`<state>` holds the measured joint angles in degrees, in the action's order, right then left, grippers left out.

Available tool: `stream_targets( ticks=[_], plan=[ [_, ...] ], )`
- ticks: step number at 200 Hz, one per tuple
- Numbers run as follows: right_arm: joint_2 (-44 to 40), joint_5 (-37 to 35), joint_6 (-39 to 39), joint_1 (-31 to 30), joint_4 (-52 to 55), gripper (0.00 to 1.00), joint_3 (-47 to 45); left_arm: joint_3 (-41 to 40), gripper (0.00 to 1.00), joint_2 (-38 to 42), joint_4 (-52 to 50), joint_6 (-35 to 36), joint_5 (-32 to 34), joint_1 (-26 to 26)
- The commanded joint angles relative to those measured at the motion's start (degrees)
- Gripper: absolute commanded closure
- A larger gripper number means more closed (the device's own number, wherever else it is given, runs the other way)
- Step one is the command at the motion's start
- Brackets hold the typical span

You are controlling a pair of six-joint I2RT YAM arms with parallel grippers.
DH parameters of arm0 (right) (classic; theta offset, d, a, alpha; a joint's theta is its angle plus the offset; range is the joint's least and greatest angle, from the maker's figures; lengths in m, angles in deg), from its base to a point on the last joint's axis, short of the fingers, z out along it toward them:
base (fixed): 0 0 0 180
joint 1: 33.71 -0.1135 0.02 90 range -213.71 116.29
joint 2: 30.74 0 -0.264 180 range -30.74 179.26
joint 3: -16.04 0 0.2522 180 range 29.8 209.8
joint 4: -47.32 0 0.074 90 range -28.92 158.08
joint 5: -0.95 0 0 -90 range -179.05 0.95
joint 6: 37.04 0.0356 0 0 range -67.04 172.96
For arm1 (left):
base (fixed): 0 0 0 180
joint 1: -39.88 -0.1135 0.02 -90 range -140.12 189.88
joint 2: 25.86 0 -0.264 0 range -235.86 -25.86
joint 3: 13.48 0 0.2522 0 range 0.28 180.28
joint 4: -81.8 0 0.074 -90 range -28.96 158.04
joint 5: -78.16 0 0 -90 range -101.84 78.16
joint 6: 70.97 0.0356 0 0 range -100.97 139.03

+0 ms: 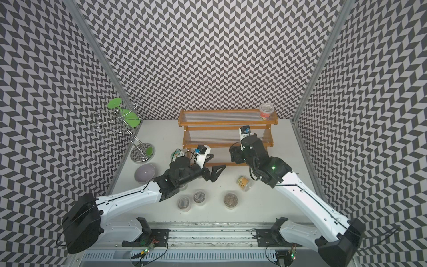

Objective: Place the seed container on the shelf
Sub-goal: Adjust the seed jar at the center of the board.

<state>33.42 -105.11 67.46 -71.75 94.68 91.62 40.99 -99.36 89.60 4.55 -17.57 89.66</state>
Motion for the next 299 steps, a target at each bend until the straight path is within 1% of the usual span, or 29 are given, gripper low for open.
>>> stream_targets(
  ticks=[1,12,26,41,47,62,79,83,101,120,141,159,174,195,225,260,282,299],
  plan=[
    [-1.8,1.5,3.7,0.1,-3.2,0.18,-9.2,-2.6,0.01,1.0,1.1,-0.8,-0.3,-0.3],
    [-2.1,0.5,6.4,0.1,-3.0,0.13,-12.4,-3.4,0.02,0.5,1.3,-0.5,-2.4,-0.3],
    [-2.7,-3.0,10.9,0.7,-2.6,0.13,-16.5,-3.4,0.04,-1.3,2.1,0.1,-6.3,-0.1],
    [-4.8,-2.1,13.8,3.7,-4.8,0.12,-21.6,-0.7,0.05,-5.4,0.2,1.7,-7.8,1.1],
    [-6.1,0.5,14.5,5.8,-6.4,0.12,-23.7,1.0,0.06,-7.6,-1.3,2.4,-7.6,1.9],
    [-11.0,10.0,14.9,12.0,-10.6,0.11,-27.8,5.5,0.04,-12.6,-4.8,3.2,-5.3,4.4],
    [-15.1,16.7,16.0,16.6,-13.6,0.09,-30.7,9.4,0.01,-17.6,-6.8,4.5,-2.7,7.8],
    [-15.4,17.1,16.4,17.5,-13.4,0.09,-31.0,10.2,0.00,-18.5,-7.0,4.8,-2.0,8.6],
    [-17.2,15.9,19.5,20.5,-12.7,0.07,-33.6,14.1,0.00,-23.6,-8.7,5.9,-1.0,11.3],
    [-19.2,10.4,25.8,21.2,-12.8,0.05,-35.6,19.3,0.01,-29.3,-12.4,6.8,1.9,13.8],
    [-21.3,9.4,30.0,22.0,-17.3,0.04,-39.9,24.9,0.00,-34.6,-16.3,7.6,6.2,15.7],
    [-21.1,9.1,30.9,23.1,-18.8,0.05,-41.6,28.4,0.00,-37.3,-19.2,7.1,8.8,15.9],
    [-20.8,8.6,30.5,23.6,-18.7,0.05,-42.0,28.7,0.00,-37.9,-19.6,6.3,11.1,15.9],
    [-21.6,8.3,30.1,23.8,-19.2,0.04,-43.1,28.6,0.00,-38.3,-19.6,6.1,12.4,15.8],
    [-22.2,9.9,28.1,23.9,-20.4,0.05,-43.6,29.5,0.09,-39.4,-19.1,5.6,9.8,14.9],
    [-22.7,10.1,24.3,23.9,-20.3,0.05,-43.1,30.5,0.23,-40.6,-19.1,5.3,5.6,13.7],
    [-22.5,10.4,22.9,23.9,-20.2,0.05,-42.8,30.8,0.30,-40.8,-19.2,4.8,3.8,13.0],
    [-21.8,11.9,21.2,23.9,-20.6,0.04,-42.7,29.8,0.34,-40.5,-17.8,3.5,0.3,11.7]
  ],
)
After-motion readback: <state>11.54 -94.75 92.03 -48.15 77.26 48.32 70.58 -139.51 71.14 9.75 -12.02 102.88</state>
